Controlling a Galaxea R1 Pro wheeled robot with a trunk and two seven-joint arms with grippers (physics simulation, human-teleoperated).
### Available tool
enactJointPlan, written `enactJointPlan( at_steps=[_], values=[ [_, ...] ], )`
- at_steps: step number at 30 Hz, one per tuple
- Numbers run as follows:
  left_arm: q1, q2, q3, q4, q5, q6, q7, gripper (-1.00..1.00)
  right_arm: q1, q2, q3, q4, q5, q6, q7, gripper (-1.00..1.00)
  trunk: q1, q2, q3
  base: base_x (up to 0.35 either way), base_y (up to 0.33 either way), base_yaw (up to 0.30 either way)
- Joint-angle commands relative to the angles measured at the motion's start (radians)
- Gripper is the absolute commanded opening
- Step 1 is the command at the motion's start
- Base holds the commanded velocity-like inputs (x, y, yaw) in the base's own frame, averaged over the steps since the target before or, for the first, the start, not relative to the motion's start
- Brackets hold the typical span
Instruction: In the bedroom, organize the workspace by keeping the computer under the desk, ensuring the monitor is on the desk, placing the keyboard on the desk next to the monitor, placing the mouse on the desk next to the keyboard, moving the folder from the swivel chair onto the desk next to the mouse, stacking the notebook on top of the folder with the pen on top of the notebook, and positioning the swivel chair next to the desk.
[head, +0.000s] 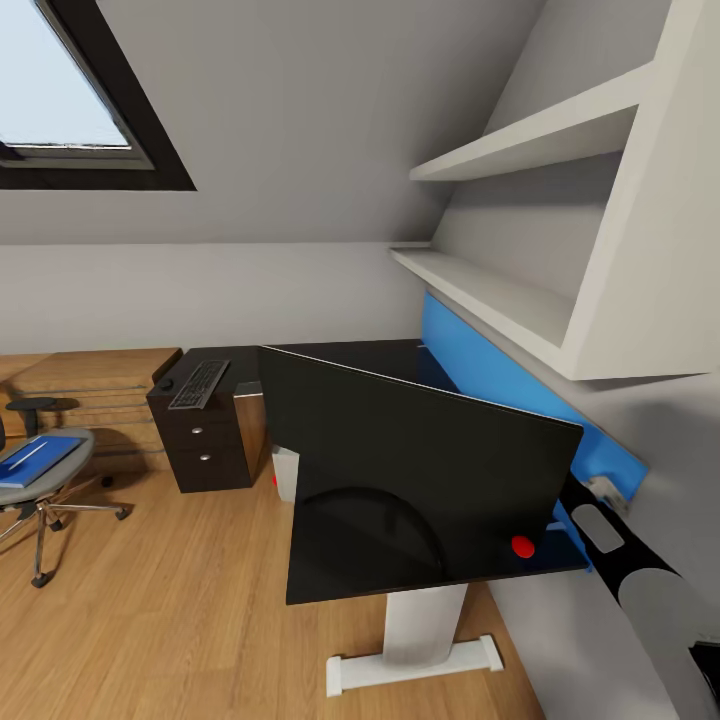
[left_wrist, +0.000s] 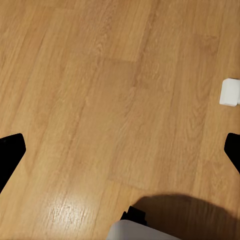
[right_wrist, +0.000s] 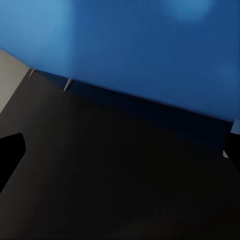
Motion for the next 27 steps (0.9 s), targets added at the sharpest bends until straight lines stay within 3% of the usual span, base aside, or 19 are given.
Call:
enactJointPlan(
  at_steps=[1,9,27],
  values=[
    [-0.001,0.0,-0.009,0.0,0.005,-0.003,0.006,1.0,-0.001,0.0,0.004,-0.001,-0.011,-0.003,-0.003,1.0,0.001,-0.002,-0.002,0.0,0.0,0.0],
    [-0.001,0.0,-0.009,0.0,0.005,-0.004,0.006,1.0,-0.001,0.004,0.003,-0.001,0.056,-0.005,-0.004,1.0,0.001,-0.002,-0.002,-0.018,0.016,0.0],
    [-0.001,0.0,-0.009,0.0,0.005,-0.004,0.006,1.0,-0.001,0.005,0.002,0.0,0.06,-0.006,-0.005,1.0,0.001,-0.002,-0.002,-0.219,0.211,0.0]
  ],
)
